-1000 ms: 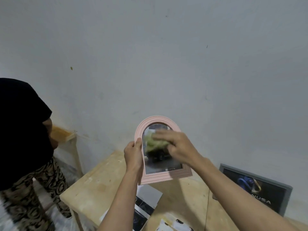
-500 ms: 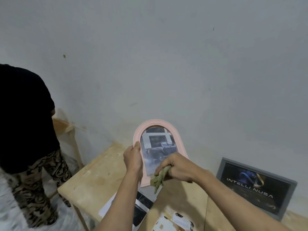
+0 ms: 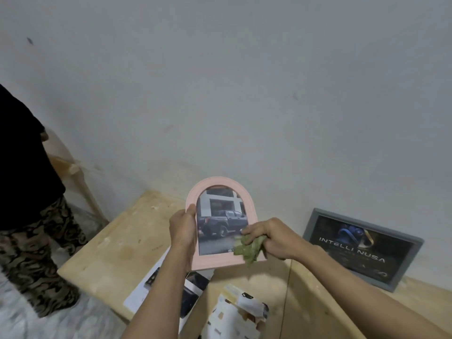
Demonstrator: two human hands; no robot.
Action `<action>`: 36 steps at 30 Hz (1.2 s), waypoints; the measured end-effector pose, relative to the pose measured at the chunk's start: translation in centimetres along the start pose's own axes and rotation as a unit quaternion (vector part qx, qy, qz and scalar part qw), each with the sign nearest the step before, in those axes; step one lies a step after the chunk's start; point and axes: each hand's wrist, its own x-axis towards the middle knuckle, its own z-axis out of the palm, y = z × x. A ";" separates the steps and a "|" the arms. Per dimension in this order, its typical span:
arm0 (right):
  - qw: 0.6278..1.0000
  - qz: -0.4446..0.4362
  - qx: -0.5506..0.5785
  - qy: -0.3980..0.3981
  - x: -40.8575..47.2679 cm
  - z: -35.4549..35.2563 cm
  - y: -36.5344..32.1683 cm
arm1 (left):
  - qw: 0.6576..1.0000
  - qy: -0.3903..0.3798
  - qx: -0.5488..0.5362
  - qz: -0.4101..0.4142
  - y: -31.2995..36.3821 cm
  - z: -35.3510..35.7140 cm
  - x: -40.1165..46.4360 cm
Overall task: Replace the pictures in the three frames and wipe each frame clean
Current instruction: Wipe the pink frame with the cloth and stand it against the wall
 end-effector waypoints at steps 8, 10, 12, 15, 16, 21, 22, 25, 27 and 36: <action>0.970 -0.053 -0.117 0.207 4.6 -2.1 4.9 | 0.999 -0.030 0.011 0.042 -2.6 7.8 -1.2; 0.984 -0.054 -0.101 0.138 3.1 0.8 7.0 | 0.999 0.016 -0.028 0.016 -2.9 8.6 -0.8; 0.995 -0.032 -0.003 0.092 0.8 3.4 8.6 | 0.998 0.046 -0.042 -0.009 -3.7 9.2 -0.1; 0.986 0.035 0.158 0.043 -1.3 4.6 9.4 | 0.998 0.051 -0.034 -0.035 -5.0 10.0 0.3; 0.979 0.063 0.191 0.019 -1.4 4.2 9.7 | 0.998 0.053 -0.025 -0.036 -5.4 10.5 0.3; 0.950 0.147 0.275 -0.013 0.1 2.0 10.6 | 0.998 0.032 0.059 0.003 -7.8 11.3 0.5; 0.944 0.157 0.291 0.018 0.6 1.9 11.3 | 0.997 0.031 0.077 0.005 -8.6 11.2 1.0; 0.910 0.194 0.351 0.103 2.3 1.6 13.5 | 0.992 0.039 0.116 -0.010 -10.4 10.6 1.9; 0.902 0.210 0.352 0.138 3.5 1.1 15.1 | 0.991 0.051 0.118 -0.026 -10.8 10.2 1.9; 0.982 0.117 -0.137 0.054 6.7 9.6 25.9 | 0.985 0.105 0.082 -0.114 -14.4 8.6 1.7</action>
